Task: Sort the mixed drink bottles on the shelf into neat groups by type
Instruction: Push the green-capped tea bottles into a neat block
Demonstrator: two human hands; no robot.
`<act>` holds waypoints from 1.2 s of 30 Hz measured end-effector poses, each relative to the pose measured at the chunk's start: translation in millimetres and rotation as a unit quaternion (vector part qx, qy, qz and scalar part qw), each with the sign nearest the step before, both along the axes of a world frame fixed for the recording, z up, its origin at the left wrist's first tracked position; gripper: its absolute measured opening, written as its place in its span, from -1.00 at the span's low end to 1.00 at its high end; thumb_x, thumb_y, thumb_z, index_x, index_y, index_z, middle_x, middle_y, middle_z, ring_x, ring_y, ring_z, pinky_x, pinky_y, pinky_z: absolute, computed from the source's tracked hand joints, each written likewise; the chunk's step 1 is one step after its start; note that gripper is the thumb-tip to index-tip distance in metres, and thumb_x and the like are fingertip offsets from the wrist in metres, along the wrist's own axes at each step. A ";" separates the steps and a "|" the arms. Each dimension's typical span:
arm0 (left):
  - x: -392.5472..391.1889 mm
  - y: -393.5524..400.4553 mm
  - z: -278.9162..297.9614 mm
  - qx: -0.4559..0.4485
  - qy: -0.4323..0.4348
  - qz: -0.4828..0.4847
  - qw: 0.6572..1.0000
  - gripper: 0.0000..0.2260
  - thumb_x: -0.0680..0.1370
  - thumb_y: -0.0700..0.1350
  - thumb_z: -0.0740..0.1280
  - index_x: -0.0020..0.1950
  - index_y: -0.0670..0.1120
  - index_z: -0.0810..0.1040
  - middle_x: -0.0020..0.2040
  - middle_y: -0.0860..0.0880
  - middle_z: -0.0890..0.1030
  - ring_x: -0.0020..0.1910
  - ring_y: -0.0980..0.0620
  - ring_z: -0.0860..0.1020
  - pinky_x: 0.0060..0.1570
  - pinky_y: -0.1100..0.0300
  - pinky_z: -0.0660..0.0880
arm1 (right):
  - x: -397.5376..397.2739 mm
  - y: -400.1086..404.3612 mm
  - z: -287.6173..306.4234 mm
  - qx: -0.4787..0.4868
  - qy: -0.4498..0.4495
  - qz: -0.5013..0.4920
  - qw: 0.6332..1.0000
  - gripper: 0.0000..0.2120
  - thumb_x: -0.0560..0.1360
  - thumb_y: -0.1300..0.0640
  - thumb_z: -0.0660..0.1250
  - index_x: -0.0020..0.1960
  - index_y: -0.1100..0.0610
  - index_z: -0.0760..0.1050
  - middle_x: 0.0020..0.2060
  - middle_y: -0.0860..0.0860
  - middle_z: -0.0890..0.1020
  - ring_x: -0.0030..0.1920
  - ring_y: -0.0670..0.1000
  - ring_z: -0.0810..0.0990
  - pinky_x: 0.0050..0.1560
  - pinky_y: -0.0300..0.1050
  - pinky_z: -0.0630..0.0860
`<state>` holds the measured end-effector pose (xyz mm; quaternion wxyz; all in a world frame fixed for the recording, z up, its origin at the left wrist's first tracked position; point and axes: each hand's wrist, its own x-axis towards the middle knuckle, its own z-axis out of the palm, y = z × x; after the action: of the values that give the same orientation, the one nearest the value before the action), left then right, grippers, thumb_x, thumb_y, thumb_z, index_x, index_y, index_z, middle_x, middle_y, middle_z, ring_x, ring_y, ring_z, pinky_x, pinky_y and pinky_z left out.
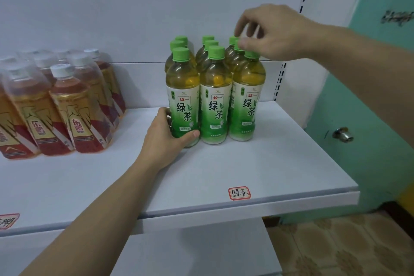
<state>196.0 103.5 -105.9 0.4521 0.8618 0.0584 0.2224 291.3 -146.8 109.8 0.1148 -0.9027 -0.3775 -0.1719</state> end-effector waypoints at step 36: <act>58.5 4.6 19.3 -0.398 0.023 -0.103 0.911 -0.50 0.64 0.17 0.05 -0.09 0.07 0.77 0.00 -0.10 0.75 -0.02 -0.06 0.73 -0.13 0.12 0.65 | 68.3 21.4 -198.2 0.586 0.569 0.070 0.572 -0.57 0.59 -0.13 0.14 -0.11 0.05 0.73 -0.02 0.15 0.73 0.04 0.19 0.70 0.16 0.11 0.60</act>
<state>254.5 108.2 -86.6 0.7765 0.6166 0.0630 0.1131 359.6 -125.4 -88.3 0.8217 -0.5206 -0.1133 0.2023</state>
